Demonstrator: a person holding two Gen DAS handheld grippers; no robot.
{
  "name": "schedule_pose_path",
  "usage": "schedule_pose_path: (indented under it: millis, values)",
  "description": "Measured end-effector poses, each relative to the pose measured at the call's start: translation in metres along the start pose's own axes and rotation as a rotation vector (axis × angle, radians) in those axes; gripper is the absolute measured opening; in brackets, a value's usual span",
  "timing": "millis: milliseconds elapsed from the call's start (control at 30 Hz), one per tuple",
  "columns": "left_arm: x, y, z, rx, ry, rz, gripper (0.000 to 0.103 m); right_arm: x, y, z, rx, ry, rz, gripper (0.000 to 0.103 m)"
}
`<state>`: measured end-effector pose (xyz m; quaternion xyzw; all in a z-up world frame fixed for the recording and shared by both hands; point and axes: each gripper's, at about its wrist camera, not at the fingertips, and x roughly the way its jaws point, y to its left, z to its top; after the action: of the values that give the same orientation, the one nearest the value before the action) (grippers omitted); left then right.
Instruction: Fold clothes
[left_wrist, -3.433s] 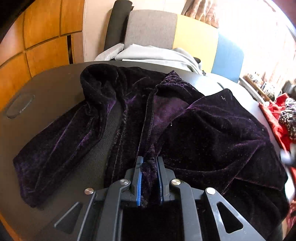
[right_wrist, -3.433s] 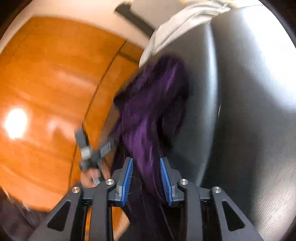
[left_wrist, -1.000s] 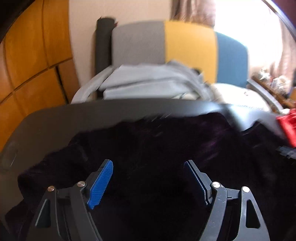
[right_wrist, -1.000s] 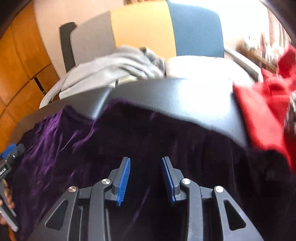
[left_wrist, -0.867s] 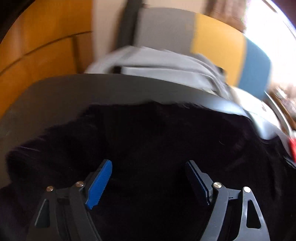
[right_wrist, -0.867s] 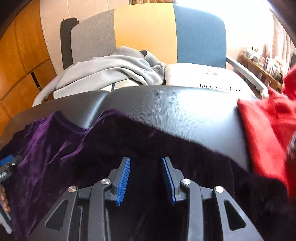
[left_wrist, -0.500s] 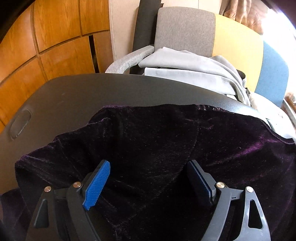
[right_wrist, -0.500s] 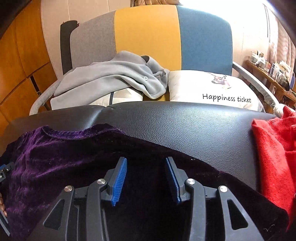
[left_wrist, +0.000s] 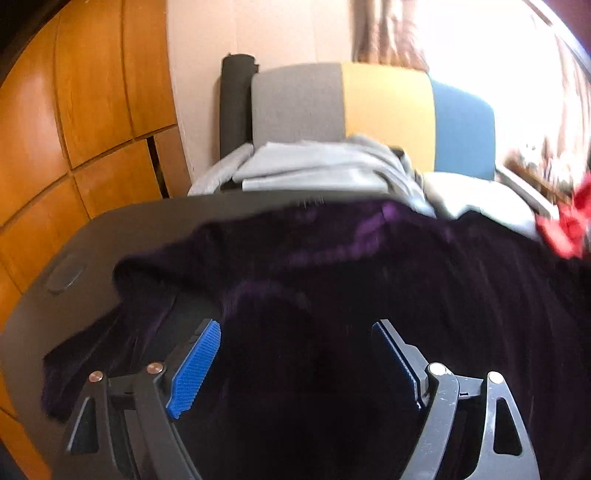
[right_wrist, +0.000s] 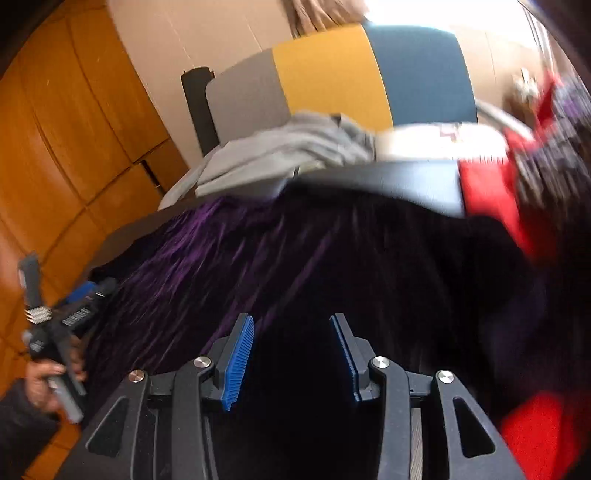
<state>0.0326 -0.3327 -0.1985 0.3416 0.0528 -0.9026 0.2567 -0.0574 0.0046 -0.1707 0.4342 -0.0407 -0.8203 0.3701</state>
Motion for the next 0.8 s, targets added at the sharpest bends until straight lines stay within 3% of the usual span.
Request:
schedule_pose_path:
  millis: [133,233,300,367,467,567,700,800]
  values:
    - [-0.03,0.004,-0.038,0.008,0.034,0.036,0.085,-0.009,0.025,-0.053,-0.064,0.118,0.069,0.043]
    - [-0.034,0.017,-0.056,-0.01,0.077,0.063,0.085,-0.014,0.04,-0.083,-0.183,0.173,-0.024,0.043]
    - [-0.027,0.029,-0.072,-0.067,0.135,0.037,0.086,-0.022,0.04,-0.094,-0.253,0.164,-0.094,0.041]
    - [-0.031,0.036,-0.08,-0.116,0.104,0.021,0.094,-0.031,0.03,-0.096,-0.234,0.164,-0.126,0.038]
    - [-0.033,0.037,-0.084,-0.119,0.087,0.033,0.094,-0.039,0.02,-0.096,-0.187,0.183,-0.128,0.04]
    - [-0.03,0.037,-0.079,-0.116,0.103,0.041,0.096,-0.045,0.019,-0.103,-0.257,0.175,-0.173,0.04]
    - [-0.046,0.026,-0.066,-0.075,0.049,0.045,0.09,-0.051,0.007,-0.106,-0.154,0.136,-0.146,0.04]
    - [-0.059,0.009,-0.058,-0.027,0.01,-0.002,0.091,-0.058,-0.001,-0.104,-0.068,0.129,-0.107,0.04]
